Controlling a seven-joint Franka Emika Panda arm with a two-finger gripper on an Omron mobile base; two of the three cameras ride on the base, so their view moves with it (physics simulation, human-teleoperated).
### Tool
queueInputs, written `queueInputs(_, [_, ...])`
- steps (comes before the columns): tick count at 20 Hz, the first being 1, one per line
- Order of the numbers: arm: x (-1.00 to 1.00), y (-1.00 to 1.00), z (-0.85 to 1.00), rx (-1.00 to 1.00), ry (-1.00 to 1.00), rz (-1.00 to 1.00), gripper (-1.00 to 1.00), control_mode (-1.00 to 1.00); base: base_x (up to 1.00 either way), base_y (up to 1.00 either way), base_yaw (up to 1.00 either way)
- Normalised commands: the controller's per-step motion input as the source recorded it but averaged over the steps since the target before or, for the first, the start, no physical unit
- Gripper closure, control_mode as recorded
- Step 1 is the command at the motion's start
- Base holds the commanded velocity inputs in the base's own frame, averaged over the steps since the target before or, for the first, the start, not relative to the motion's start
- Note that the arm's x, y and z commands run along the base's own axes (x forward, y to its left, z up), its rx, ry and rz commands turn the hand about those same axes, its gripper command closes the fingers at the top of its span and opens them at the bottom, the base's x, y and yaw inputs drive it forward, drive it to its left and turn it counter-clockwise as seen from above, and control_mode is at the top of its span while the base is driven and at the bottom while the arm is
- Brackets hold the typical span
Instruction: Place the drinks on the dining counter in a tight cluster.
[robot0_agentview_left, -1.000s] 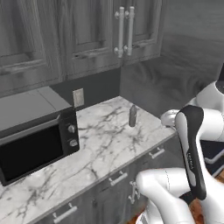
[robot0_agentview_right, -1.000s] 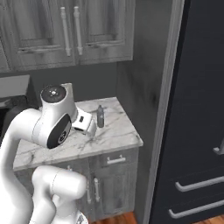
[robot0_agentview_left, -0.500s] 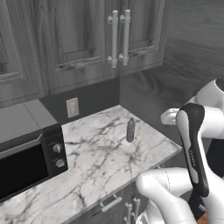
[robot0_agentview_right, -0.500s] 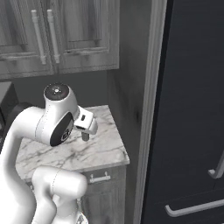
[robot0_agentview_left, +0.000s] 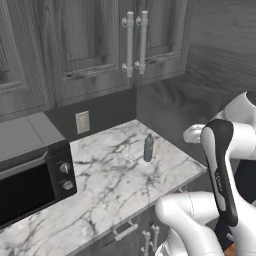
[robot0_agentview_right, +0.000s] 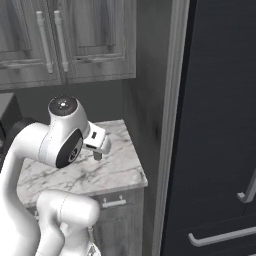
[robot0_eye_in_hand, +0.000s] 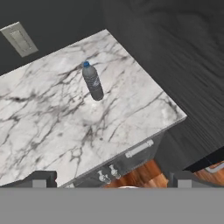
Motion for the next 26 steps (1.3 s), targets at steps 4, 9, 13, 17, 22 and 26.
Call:
queueInputs(4, [0.00, 0.00, 0.00, 0.00, 0.00, 0.00, -1.00, 1.00, 0.00, 0.00, 0.00])
queueInputs(9, [0.26, 0.33, 0.00, 0.00, 0.00, -0.02, -1.00, -1.00, 0.00, 0.00, 0.00])
queueInputs(13, [0.51, 0.54, 0.00, -0.01, 0.05, -0.03, -1.00, -1.00, 0.00, 0.00, 0.00])
queueInputs(17, [0.49, 0.33, -0.17, -0.01, 0.02, 0.00, -1.00, -1.00, 0.00, 0.00, 0.00])
queueInputs(22, [0.40, 0.16, -0.36, -0.02, 0.00, 0.00, -1.00, -1.00, 0.00, 0.00, 0.00])
queueInputs(26, [0.48, 0.00, -0.36, -0.08, -0.04, 0.00, -1.00, -1.00, 0.00, 0.00, 0.00])
